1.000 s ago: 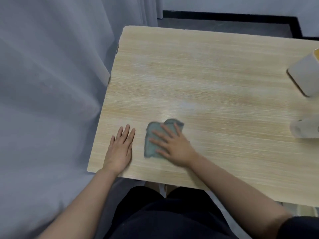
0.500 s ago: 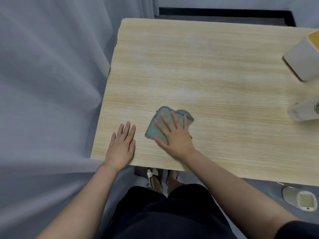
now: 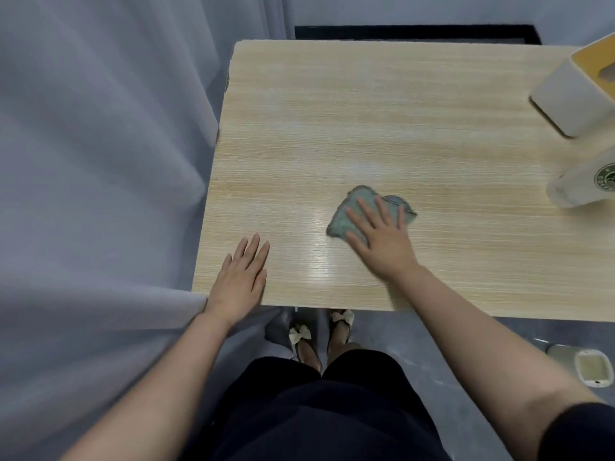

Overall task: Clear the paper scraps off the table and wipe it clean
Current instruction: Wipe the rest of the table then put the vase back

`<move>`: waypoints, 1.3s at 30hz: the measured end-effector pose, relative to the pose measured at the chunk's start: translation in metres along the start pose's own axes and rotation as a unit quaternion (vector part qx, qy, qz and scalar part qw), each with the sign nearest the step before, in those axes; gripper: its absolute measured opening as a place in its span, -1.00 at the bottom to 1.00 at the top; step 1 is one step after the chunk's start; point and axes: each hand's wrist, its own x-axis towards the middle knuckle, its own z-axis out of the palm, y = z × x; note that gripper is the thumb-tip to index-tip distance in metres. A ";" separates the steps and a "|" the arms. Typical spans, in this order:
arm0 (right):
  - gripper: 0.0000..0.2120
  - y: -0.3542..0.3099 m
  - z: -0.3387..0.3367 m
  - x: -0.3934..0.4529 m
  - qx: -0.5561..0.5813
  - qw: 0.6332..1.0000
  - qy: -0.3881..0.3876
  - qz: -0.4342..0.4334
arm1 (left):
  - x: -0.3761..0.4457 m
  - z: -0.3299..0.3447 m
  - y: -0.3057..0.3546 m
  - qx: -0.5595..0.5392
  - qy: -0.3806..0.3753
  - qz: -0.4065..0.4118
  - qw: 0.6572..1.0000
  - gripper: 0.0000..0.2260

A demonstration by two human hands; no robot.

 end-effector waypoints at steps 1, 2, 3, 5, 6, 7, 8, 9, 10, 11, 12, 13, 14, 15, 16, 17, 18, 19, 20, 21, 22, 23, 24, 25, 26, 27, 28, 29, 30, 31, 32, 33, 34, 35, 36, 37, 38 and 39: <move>-0.41 0.000 -0.001 -0.001 0.007 0.999 0.004 0.037 | -0.002 0.000 -0.002 -0.006 0.000 0.005 1.000 -0.54; -0.43 -0.003 0.000 -0.004 0.015 0.998 0.010 0.063 | -0.004 0.000 -0.005 -0.010 0.001 0.011 1.000 -0.54; -0.44 -0.008 0.002 -0.010 0.020 0.997 0.016 0.078 | -0.006 0.000 -0.007 -0.012 0.000 0.017 1.000 -0.54; -0.44 -0.023 0.013 -0.028 0.018 0.997 0.038 0.062 | -0.010 -0.001 -0.011 -0.013 0.000 0.027 1.000 -0.55; -0.45 -0.031 0.019 -0.040 0.012 0.998 0.045 0.034 | -0.012 -0.001 -0.012 -0.012 -0.001 0.030 0.999 -0.55; -0.46 -0.040 0.026 -0.053 0.003 0.999 0.047 0.002 | -0.014 -0.001 -0.014 -0.010 -0.001 0.033 0.999 -0.55; -0.47 -0.048 0.032 -0.064 -0.007 0.999 0.047 -0.027 | -0.015 -0.001 -0.016 -0.009 0.000 0.035 0.999 -0.55; -0.49 -0.055 0.037 -0.073 -0.017 0.997 0.048 -0.050 | -0.016 -0.001 -0.017 -0.010 0.002 0.037 0.999 -0.55; -0.50 -0.062 0.041 -0.079 -0.024 0.996 0.050 -0.065 | -0.016 -0.001 -0.017 -0.013 0.004 0.039 0.999 -0.54; -0.51 -0.067 0.042 -0.081 -0.027 0.996 0.051 -0.071 | -0.016 -0.001 -0.018 -0.016 0.004 0.040 0.999 -0.54; -0.52 -0.072 0.043 -0.080 -0.027 0.996 0.050 -0.073 | -0.016 -0.001 -0.018 -0.017 0.004 0.040 0.999 -0.54; -0.52 -0.077 0.043 -0.077 -0.026 0.996 0.048 -0.076 | -0.016 0.000 -0.018 -0.017 0.002 0.039 0.999 -0.54; -0.51 -0.081 0.043 -0.072 -0.024 0.996 0.040 -0.080 | -0.016 0.000 -0.018 -0.017 0.001 0.039 0.999 -0.54; -0.51 -0.087 0.043 -0.066 -0.023 0.996 0.033 -0.084 | -0.016 0.000 -0.019 -0.016 0.001 0.042 0.999 -0.54; -0.50 -0.095 0.043 -0.059 -0.020 0.996 0.022 -0.088 | -0.017 0.000 -0.020 -0.016 0.003 0.045 0.999 -0.54; -0.49 -0.105 0.042 -0.051 -0.017 0.995 0.014 -0.093 | -0.018 0.000 -0.022 -0.017 0.006 0.045 0.999 -0.54; -0.48 -0.117 0.041 -0.042 -0.017 0.994 0.005 -0.103 | -0.020 0.000 -0.024 -0.021 0.010 0.038 0.999 -0.54; -0.47 -0.130 0.041 -0.034 -0.018 0.992 -0.001 -0.122 | -0.022 0.000 -0.028 -0.027 0.014 0.026 0.999 -0.53; -0.47 -0.142 0.042 -0.026 -0.021 0.990 -0.005 -0.143 | -0.024 0.000 -0.032 -0.029 0.017 0.013 0.999 -0.52; -0.47 -0.151 0.042 -0.020 -0.023 0.987 -0.008 -0.160 | -0.027 0.000 -0.037 -0.027 0.018 0.005 0.999 -0.51; -0.47 -0.158 0.040 -0.015 -0.020 0.985 -0.016 -0.168 | -0.029 0.000 -0.042 -0.024 0.018 0.003 1.000 -0.50; -0.47 -0.162 0.039 -0.013 -0.018 0.985 -0.016 -0.172 | -0.031 0.000 -0.046 -0.023 0.024 0.004 0.999 -0.51; -0.48 -0.162 0.038 -0.012 -0.019 0.984 -0.013 -0.176 | -0.033 0.000 -0.050 -0.023 0.032 0.003 0.999 -0.48; -0.49 -0.158 0.038 -0.013 -0.022 0.984 -0.004 -0.179 | -0.035 0.001 -0.053 -0.020 0.037 0.004 0.999 -0.42; -0.50 -0.151 0.038 -0.016 -0.024 0.983 -0.002 -0.180 | -0.036 0.002 -0.055 -0.017 0.041 0.007 0.999 -0.36; -0.50 -0.143 0.038 -0.020 -0.027 0.983 0.011 -0.180 | -0.038 0.003 -0.058 -0.017 0.042 0.009 0.999 -0.33; -0.51 -0.133 0.040 -0.024 -0.027 0.984 0.025 -0.173 | -0.039 0.004 -0.060 -0.020 0.042 0.010 0.999 -0.32; -0.51 -0.123 0.041 -0.028 -0.026 0.986 0.037 -0.163 | -0.041 0.004 -0.062 -0.026 0.044 0.009 0.999 -0.32; -0.51 -0.115 0.041 -0.034 -0.026 0.987 0.039 -0.152 | -0.043 0.006 -0.065 -0.033 0.045 0.007 0.998 -0.33; -0.51 -0.110 0.041 -0.038 -0.027 0.988 0.041 -0.146 | -0.046 0.007 -0.068 -0.039 0.048 0.002 0.998 -0.34; -0.51 -0.109 0.042 -0.041 -0.029 0.989 0.043 -0.141 | -0.049 0.008 -0.070 -0.046 0.049 -0.004 0.998 -0.35; -0.51 -0.111 0.043 -0.041 -0.031 0.989 0.045 -0.135 | -0.053 0.010 -0.072 -0.053 0.051 -0.013 0.997 -0.38; -0.52 -0.117 0.043 -0.039 -0.030 0.990 0.044 -0.133 | -0.056 0.012 -0.074 -0.061 0.053 -0.025 0.996 -0.41; -0.52 -0.127 0.043 -0.036 -0.028 0.989 0.040 -0.140 | -0.059 0.014 -0.075 -0.068 0.055 -0.041 0.995 -0.45; -0.52 -0.139 0.044 -0.031 -0.026 0.987 0.034 -0.157 | -0.063 0.016 -0.075 -0.075 0.061 -0.057 0.994 -0.46; -0.51 -0.153 0.044 -0.026 -0.025 0.983 0.022 -0.183 | -0.066 0.017 -0.076 -0.087 0.072 -0.074 0.991 -0.46; -0.51 -0.168 0.045 -0.019 -0.023 0.977 0.006 -0.211 | -0.070 0.018 -0.076 -0.103 0.085 -0.087 0.987 -0.46; -0.51 -0.184 0.045 -0.012 -0.023 0.971 -0.012 -0.236 | -0.073 0.018 -0.076 -0.120 0.099 -0.094 0.983 -0.46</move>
